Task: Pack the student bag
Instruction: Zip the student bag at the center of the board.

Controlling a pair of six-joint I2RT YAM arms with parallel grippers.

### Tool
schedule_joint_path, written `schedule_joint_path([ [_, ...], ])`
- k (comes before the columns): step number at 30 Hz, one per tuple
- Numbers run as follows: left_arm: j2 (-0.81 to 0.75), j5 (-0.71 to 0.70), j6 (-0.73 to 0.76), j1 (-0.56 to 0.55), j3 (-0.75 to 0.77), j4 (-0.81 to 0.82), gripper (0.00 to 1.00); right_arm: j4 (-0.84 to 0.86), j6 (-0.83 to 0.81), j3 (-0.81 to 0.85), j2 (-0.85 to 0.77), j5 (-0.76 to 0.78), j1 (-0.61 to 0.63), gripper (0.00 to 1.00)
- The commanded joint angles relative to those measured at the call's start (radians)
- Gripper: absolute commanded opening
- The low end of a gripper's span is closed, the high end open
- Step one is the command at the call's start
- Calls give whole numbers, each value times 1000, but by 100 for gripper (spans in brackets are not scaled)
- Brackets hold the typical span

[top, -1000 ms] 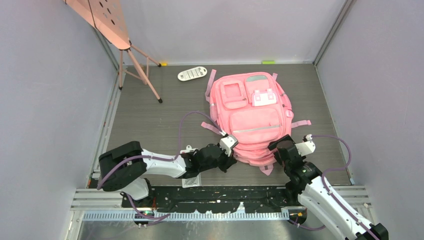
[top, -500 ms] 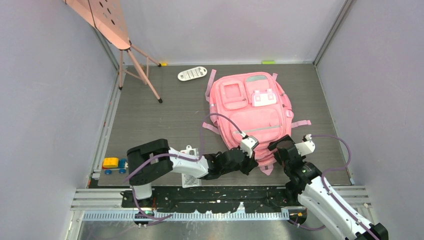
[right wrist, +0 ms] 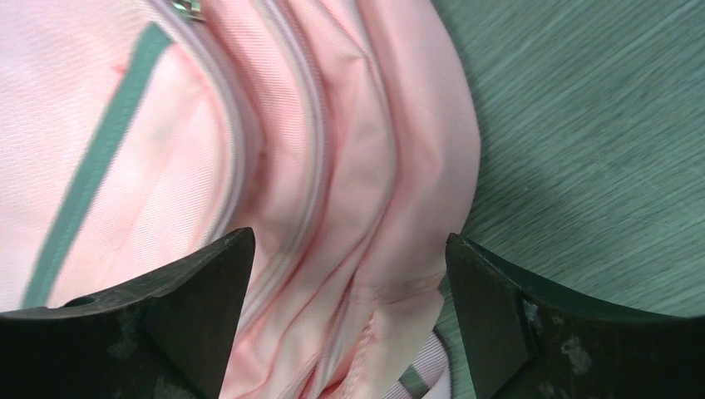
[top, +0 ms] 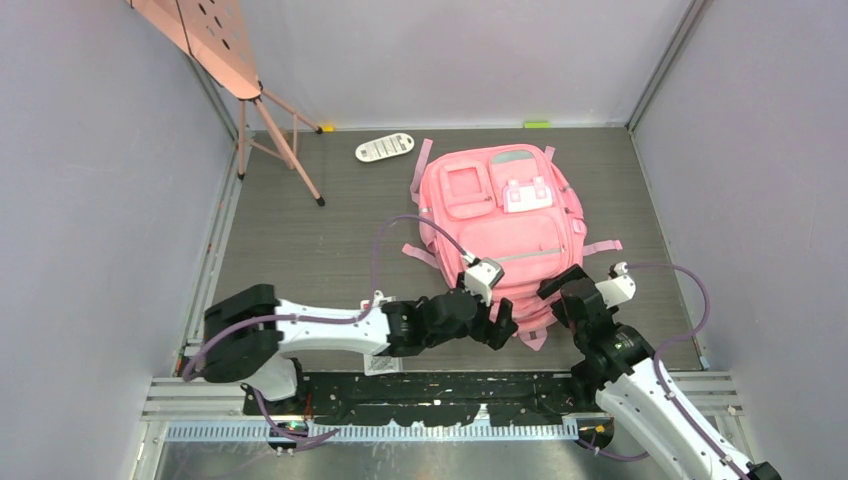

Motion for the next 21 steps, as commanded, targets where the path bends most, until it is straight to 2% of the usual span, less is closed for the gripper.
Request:
schedule_joint_path([
  [1,-148,-91,-34,16,15,-291,80,-75,-50,111,-19,-37,0,92],
  [3,-191,-95,-63,39,10,-384,84,-118,-50,152,-13,-58,0,92],
  [6,-244,-49,-121,107,-21,-426,87,-167,-86,214,7,-86,0,92],
  [9,-274,1,-150,182,-63,-378,85,-192,-134,300,71,-126,0,92],
  [13,-305,7,-155,274,-96,-352,84,-220,-222,396,216,-275,0,91],
  [16,-306,70,-194,329,-123,-275,83,-245,-264,437,305,-401,8,85],
  [21,-262,108,-251,346,-138,-234,80,-269,-259,446,279,-425,58,81],
])
